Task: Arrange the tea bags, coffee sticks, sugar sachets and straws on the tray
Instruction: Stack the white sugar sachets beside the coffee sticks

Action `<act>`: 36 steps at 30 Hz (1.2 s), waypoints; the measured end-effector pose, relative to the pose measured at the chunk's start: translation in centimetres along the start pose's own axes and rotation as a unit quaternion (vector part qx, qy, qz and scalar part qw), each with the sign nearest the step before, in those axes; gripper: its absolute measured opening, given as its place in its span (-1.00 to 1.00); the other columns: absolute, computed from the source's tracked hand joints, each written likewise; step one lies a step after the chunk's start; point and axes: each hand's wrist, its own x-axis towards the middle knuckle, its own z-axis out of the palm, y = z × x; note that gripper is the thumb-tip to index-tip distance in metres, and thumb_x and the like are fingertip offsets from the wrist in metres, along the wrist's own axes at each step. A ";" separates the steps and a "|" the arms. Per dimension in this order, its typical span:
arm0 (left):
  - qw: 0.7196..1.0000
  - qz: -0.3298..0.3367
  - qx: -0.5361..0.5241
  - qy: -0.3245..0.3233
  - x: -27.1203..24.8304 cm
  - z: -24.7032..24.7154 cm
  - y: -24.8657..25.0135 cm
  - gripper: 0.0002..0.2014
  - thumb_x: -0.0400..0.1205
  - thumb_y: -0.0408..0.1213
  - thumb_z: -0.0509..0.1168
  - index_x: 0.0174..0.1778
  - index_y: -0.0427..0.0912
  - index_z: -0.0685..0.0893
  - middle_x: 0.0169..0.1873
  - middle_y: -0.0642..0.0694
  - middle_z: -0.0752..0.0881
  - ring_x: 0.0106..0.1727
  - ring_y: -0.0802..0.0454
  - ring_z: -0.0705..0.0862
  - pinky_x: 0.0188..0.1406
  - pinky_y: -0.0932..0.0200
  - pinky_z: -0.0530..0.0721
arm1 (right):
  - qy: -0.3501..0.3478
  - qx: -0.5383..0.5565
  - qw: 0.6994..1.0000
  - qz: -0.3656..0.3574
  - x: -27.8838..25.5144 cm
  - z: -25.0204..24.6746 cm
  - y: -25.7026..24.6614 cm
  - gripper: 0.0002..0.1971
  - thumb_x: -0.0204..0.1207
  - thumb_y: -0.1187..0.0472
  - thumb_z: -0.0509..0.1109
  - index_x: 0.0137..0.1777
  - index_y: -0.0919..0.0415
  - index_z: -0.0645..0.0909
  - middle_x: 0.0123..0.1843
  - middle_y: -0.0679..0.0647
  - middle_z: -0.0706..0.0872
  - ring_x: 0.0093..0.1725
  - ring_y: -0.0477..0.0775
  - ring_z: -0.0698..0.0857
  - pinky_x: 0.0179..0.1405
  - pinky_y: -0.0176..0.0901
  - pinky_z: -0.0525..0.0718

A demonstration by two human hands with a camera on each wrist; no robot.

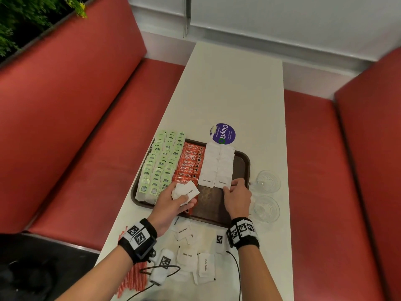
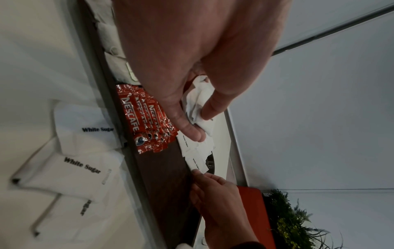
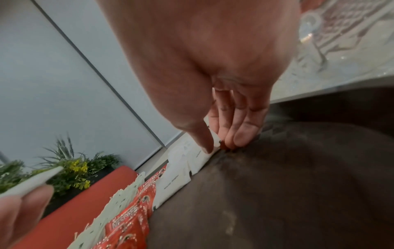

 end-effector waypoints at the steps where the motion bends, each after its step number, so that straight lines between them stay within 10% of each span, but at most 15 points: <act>1: 1.000 0.000 -0.001 0.000 0.0 0.0 0.0 -0.65 0.80 -0.59 0.30 0.46 -0.19 0.65 0.26 -0.36 0.83 0.20 -0.29 0.88 0.19 -0.01 0.88 | 0.001 -0.008 1.000 -0.005 0.0 0.2 0.1 -0.77 0.71 0.18 0.55 0.23 0.14 0.57 -0.03 0.08 0.79 0.02 0.11 0.70 0.03 -0.04 0.62; 20: 1.000 0.013 -0.006 -0.018 0.2 0.4 0.4 -0.63 0.76 -0.54 0.41 0.46 -0.18 0.66 0.26 -0.27 0.86 0.21 -0.29 0.89 0.20 -0.05 0.89 | 0.039 -0.032 0.994 -0.093 -1.1 0.2 -1.3 -0.74 0.70 -0.01 0.55 0.31 -0.01 0.68 0.38 0.08 0.69 0.33 0.15 0.62 0.27 -0.03 0.59; 24: 0.999 0.019 0.004 -0.028 0.2 0.4 0.3 -0.61 0.73 -0.53 0.46 0.45 -0.17 0.66 0.24 -0.25 0.88 0.20 -0.31 0.90 0.21 -0.09 0.89 | -0.093 0.175 0.978 -0.062 -4.2 -1.8 -3.8 -0.82 0.73 -0.16 0.51 0.17 -0.12 0.77 0.10 -0.21 0.86 0.08 -0.18 0.81 0.10 -0.18 0.76; 27: 0.999 0.019 0.024 -0.040 0.3 0.2 0.0 -0.59 0.68 -0.49 0.54 0.44 -0.19 0.67 0.24 -0.26 0.87 0.20 -0.32 0.89 0.18 -0.10 0.90 | -0.196 0.250 0.947 -0.043 -6.4 -2.3 -4.2 -0.85 0.75 -0.10 0.54 0.20 -0.12 0.82 0.07 -0.13 0.90 0.09 -0.05 0.86 0.09 -0.04 0.88; 36: 0.997 0.006 0.070 -0.040 -0.1 -0.8 -0.9 -0.59 0.63 -0.42 0.61 0.38 -0.25 0.70 0.18 -0.35 0.87 0.10 -0.38 0.91 0.07 -0.05 0.92 | -0.268 0.212 0.939 -0.037 -6.9 -3.4 -2.7 -0.83 0.64 0.08 0.67 0.19 -0.05 0.82 -0.04 -0.01 0.93 0.02 0.04 0.87 0.13 0.09 0.85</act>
